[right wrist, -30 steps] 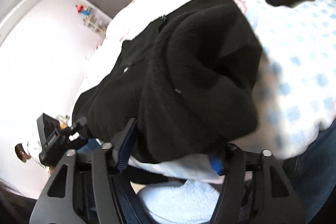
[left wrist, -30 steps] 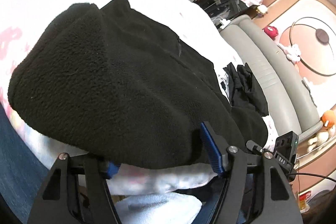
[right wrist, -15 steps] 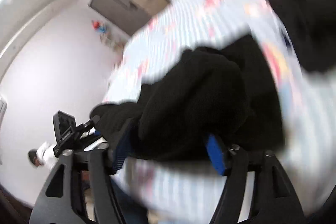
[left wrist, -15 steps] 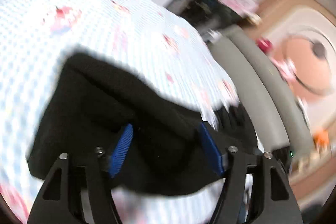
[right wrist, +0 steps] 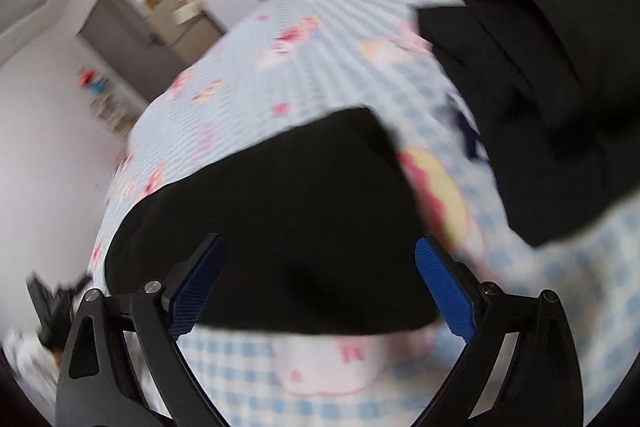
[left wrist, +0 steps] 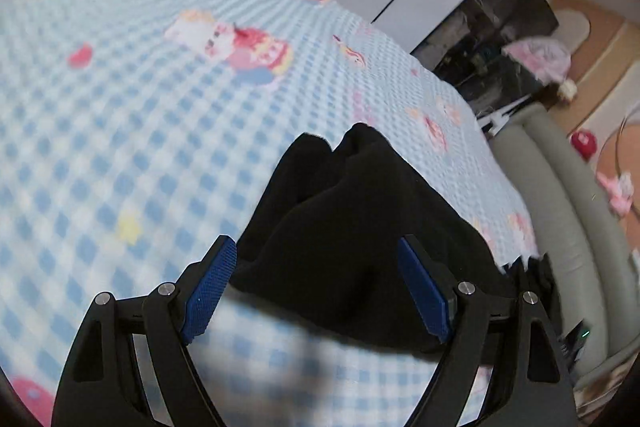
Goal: Fold clothes
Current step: 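Grasp the black jacket bundle edges with both grippers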
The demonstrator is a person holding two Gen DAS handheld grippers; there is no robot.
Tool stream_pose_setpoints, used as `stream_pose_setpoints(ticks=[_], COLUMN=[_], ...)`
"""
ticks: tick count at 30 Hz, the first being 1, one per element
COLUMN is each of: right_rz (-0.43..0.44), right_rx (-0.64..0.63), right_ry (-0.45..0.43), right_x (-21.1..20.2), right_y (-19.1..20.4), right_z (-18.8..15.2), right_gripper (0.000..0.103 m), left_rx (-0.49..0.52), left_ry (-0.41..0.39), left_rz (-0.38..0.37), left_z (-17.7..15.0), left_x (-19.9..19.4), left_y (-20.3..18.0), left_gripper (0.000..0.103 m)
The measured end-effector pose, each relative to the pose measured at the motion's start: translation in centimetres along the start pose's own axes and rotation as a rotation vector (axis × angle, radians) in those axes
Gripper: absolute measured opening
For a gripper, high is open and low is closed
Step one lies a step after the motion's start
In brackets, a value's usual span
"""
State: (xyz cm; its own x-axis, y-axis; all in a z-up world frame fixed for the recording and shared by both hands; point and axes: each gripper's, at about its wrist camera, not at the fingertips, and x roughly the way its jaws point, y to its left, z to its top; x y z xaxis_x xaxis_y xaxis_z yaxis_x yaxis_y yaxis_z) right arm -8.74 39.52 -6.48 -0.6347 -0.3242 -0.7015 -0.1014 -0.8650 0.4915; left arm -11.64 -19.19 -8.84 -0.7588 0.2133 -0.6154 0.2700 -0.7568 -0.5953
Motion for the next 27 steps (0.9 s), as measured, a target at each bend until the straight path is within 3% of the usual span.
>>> stream_pose_setpoints(ticks=[4, 6, 7, 8, 9, 10, 12, 13, 16, 18, 23, 24, 26, 27], right_rz=[-0.078, -0.123, -0.109, -0.036, 0.048, 0.134, 0.101, 0.118, 0.141, 0.154, 0.293, 0.288, 0.261, 0.247], right_rx=[0.009, -0.016, -0.001, 0.019, 0.038, 0.014, -0.068, -0.092, -0.121, -0.153, -0.128, -0.124, -0.124, -0.124], right_ry=[-0.030, -0.017, 0.034, 0.091, 0.147, 0.221, 0.224, 0.204, 0.133, 0.101, 0.086, 0.104, 0.146, 0.167], right_x=[1.9, 3.6, 4.2, 5.3, 6.6, 8.2, 9.0, 8.5, 6.0, 3.9, -3.2, -4.1, -5.7, -6.5], right_y=[-1.5, -1.5, -1.6, -1.8, -1.9, -1.4, 0.0, 0.7, 1.6, 2.1, 1.4, 0.8, -0.3, -0.9], right_z=[0.4, 1.4, 1.3, 1.2, 1.1, 0.8, 0.5, 0.6, 0.6, 0.5, -0.9, -1.6, -3.1, -3.9], right_gripper=[0.100, 0.102, 0.102, 0.103, 0.101, 0.097, 0.083, 0.062, 0.037, 0.032, 0.028, 0.028, 0.030, 0.035], left_rx=[-0.005, 0.014, 0.022, 0.030, 0.048, 0.082, 0.125, 0.141, 0.158, 0.155, 0.153, 0.158, 0.132, 0.098], left_ry=[-0.041, 0.017, 0.060, 0.103, 0.154, 0.218, 0.263, 0.267, 0.206, 0.161, 0.134, 0.136, 0.192, 0.245], left_rz=[-0.040, -0.101, -0.149, -0.197, -0.211, -0.168, -0.103, -0.075, -0.092, -0.124, -0.165, -0.165, -0.128, -0.101], left_z=[1.2, 1.9, 2.2, 2.5, 2.4, 1.7, 0.2, -0.6, -1.5, -1.7, -4.0, -4.7, -6.8, -8.2], left_x=[1.5, 3.3, 4.4, 5.5, 6.6, 8.0, 8.9, 9.1, 6.1, 3.2, -4.3, -5.8, -7.0, -6.7], left_y=[0.2, -0.5, -0.8, -1.1, -1.6, -2.4, -3.5, -4.0, -5.0, -5.5, -5.3, -5.1, -3.1, -1.5], left_gripper=[0.084, 0.084, 0.080, 0.078, 0.068, 0.040, 0.027, 0.024, 0.021, 0.020, 0.020, 0.020, 0.021, 0.022])
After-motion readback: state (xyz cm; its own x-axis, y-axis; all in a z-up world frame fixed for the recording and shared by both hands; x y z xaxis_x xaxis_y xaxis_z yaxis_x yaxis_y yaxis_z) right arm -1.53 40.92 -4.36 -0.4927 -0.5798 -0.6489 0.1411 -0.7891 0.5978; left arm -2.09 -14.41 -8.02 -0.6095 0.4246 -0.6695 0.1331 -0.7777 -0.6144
